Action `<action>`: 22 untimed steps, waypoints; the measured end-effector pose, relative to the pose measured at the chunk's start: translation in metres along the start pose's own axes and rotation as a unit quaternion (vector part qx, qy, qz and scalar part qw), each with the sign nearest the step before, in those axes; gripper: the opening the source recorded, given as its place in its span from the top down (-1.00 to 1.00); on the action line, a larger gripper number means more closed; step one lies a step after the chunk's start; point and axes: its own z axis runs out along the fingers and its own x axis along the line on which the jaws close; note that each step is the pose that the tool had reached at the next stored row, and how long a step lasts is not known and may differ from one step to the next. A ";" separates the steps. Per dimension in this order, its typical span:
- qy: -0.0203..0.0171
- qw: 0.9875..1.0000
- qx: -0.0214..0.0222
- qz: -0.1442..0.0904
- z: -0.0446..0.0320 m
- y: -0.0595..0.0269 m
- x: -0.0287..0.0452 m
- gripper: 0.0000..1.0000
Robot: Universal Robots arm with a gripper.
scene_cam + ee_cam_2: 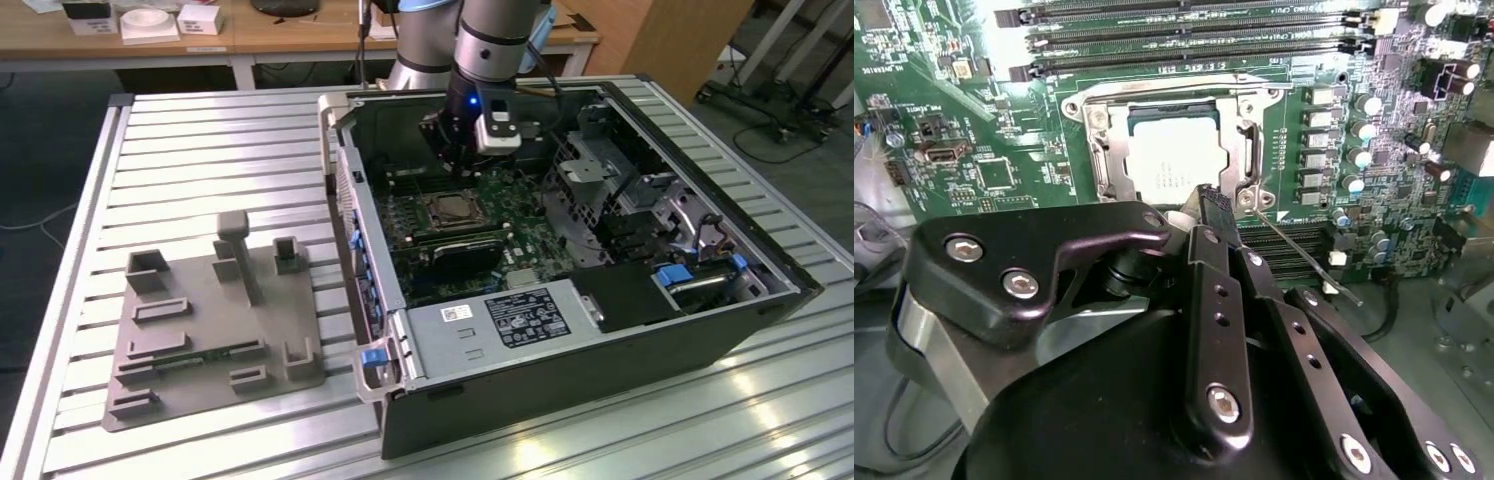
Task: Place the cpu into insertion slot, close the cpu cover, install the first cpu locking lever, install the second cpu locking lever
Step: 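Install the first cpu locking lever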
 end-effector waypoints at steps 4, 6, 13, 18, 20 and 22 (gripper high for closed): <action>0.001 1.000 0.001 -0.027 -0.0001 -0.0001 0.0000 0.80; 0.001 0.999 0.001 -0.042 0.0000 -0.0001 0.0000 0.80; 0.002 0.997 0.001 -0.073 -0.0005 0.0000 0.0000 0.80; 0.003 0.997 -0.001 -0.080 -0.0076 0.0000 0.0002 0.80; 0.004 0.997 -0.002 -0.083 -0.0106 0.0001 0.0003 0.80; 0.005 0.996 -0.003 -0.087 -0.0136 0.0001 0.0004 0.80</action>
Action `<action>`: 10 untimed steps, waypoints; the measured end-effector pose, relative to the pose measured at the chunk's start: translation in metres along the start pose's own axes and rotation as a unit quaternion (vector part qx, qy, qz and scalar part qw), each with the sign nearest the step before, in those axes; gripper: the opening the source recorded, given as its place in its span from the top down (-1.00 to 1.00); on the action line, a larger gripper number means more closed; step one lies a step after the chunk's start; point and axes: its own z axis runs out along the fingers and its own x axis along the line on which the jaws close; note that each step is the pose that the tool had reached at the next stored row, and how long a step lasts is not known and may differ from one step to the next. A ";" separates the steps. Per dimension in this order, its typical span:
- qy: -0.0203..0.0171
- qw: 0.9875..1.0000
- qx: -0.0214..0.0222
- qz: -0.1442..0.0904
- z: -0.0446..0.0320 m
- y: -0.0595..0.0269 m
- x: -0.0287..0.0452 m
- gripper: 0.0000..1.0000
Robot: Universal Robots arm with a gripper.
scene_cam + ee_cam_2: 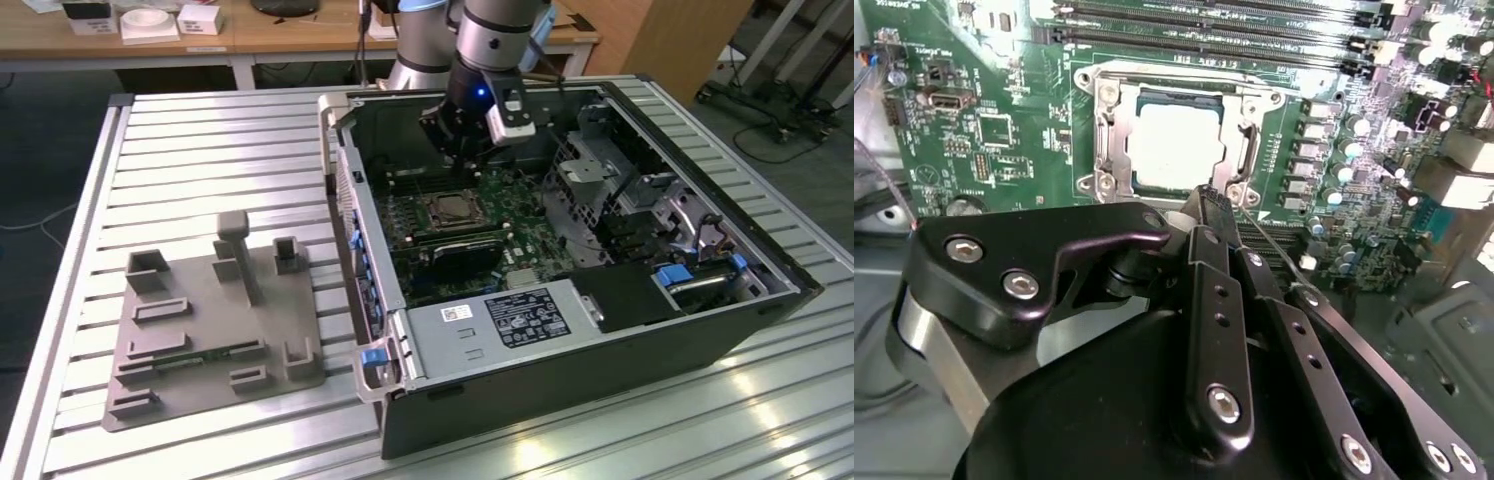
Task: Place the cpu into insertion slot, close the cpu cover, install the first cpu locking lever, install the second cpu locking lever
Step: 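Install the first cpu locking lever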
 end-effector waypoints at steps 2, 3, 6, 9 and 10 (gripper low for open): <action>0.001 1.000 0.000 -0.008 -0.0013 0.0000 0.0001 0.80; 0.001 1.000 0.000 -0.015 -0.0013 0.0001 0.0000 0.80; 0.002 0.999 0.001 -0.041 -0.0013 0.0000 0.0001 0.80; 0.002 0.998 0.002 -0.069 -0.0013 0.0000 0.0001 0.80; 0.003 0.997 0.002 -0.078 -0.0014 0.0000 0.0001 0.80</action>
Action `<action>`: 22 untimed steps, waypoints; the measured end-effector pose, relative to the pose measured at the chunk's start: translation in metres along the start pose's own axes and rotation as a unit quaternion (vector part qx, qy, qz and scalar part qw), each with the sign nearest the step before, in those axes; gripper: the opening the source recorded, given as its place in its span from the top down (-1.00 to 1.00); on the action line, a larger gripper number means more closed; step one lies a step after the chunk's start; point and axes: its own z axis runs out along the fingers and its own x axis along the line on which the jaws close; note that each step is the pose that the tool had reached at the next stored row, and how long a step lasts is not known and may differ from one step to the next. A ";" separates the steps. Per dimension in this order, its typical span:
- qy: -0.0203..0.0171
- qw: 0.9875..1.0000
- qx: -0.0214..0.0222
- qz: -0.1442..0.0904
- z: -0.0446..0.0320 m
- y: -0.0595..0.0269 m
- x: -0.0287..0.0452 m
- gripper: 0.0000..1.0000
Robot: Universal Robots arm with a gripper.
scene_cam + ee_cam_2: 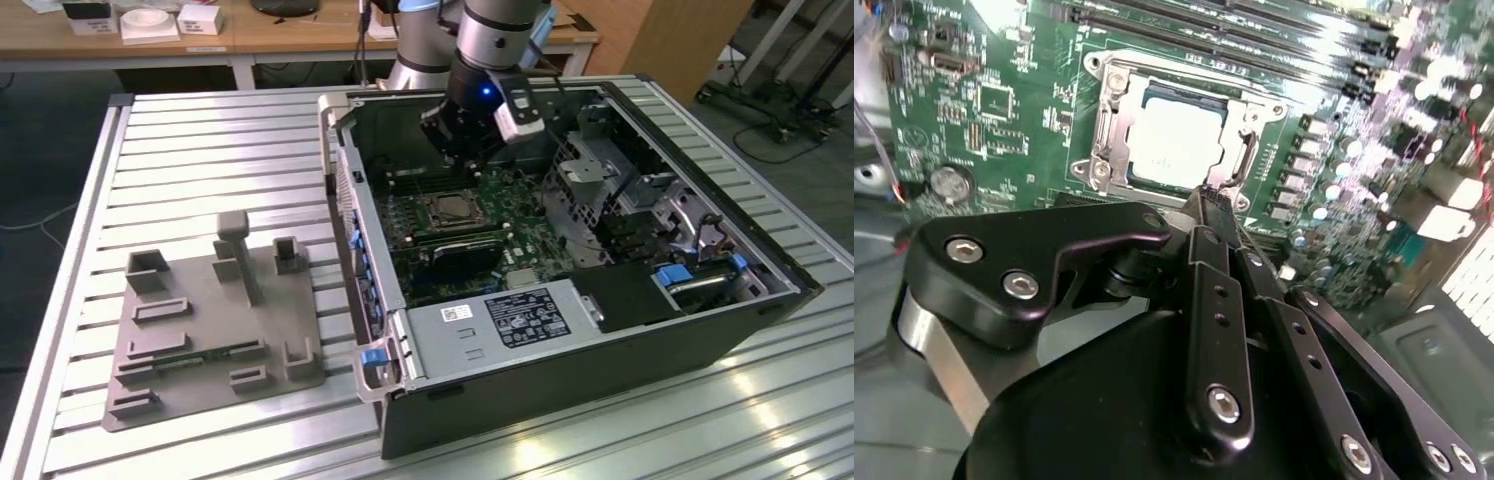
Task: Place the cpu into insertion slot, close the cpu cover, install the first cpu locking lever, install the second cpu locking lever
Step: 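Install the first cpu locking lever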
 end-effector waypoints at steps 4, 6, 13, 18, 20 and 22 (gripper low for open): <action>0.001 0.999 0.001 -0.035 0.0002 0.0000 0.0000 0.80; 0.001 0.999 0.001 -0.047 0.0003 -0.0002 0.0005 0.80; 0.002 0.999 0.002 -0.050 0.0005 -0.0012 0.0047 0.80; 0.002 0.999 0.001 -0.050 0.0006 -0.0015 0.0058 0.80; 0.002 0.999 0.001 -0.050 0.0006 -0.0016 0.0062 0.80; 0.001 0.999 0.001 -0.050 0.0006 -0.0017 0.0066 0.80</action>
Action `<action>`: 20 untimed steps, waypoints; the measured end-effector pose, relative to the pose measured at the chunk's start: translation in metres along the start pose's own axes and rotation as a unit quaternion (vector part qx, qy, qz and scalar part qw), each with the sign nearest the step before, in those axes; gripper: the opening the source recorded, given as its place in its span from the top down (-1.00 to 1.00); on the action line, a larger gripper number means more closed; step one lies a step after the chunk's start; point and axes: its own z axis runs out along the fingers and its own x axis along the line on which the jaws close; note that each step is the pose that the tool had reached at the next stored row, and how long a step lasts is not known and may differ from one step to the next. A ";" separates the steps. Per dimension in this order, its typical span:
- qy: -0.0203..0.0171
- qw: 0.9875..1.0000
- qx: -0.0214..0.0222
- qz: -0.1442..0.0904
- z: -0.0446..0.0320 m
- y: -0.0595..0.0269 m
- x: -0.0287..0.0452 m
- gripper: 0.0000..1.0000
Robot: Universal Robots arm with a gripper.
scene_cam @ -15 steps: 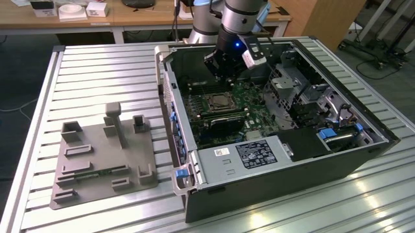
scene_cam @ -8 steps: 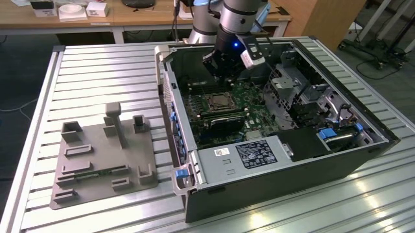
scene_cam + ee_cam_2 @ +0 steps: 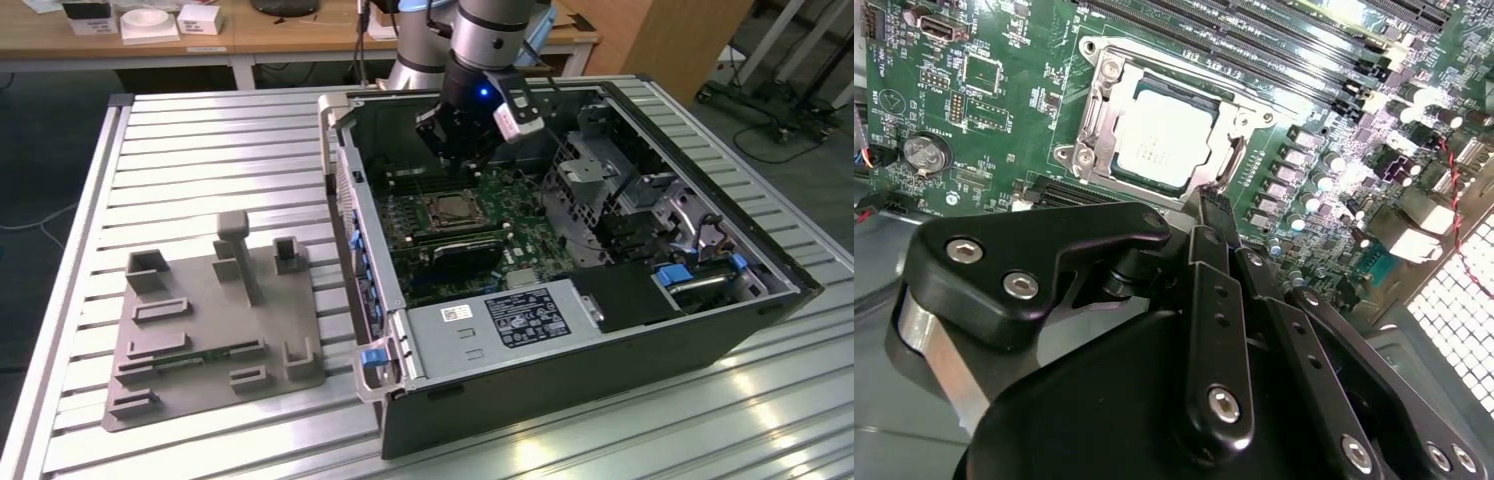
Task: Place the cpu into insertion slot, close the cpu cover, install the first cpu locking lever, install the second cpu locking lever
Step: 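Install the first cpu locking lever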
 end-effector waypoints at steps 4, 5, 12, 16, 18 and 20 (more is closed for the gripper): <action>0.000 1.000 0.000 0.000 0.0000 -0.0002 0.0009 0.80; 0.000 1.000 0.000 0.000 0.0000 -0.0002 0.0011 0.80; 0.000 1.000 0.000 0.000 0.0001 -0.0004 0.0027 0.80; 0.000 1.000 0.000 0.000 0.0001 -0.0006 0.0036 0.80; 0.000 1.000 0.000 0.000 0.0001 -0.0006 0.0040 0.80; 0.000 1.000 0.000 0.000 0.0002 -0.0007 0.0045 0.80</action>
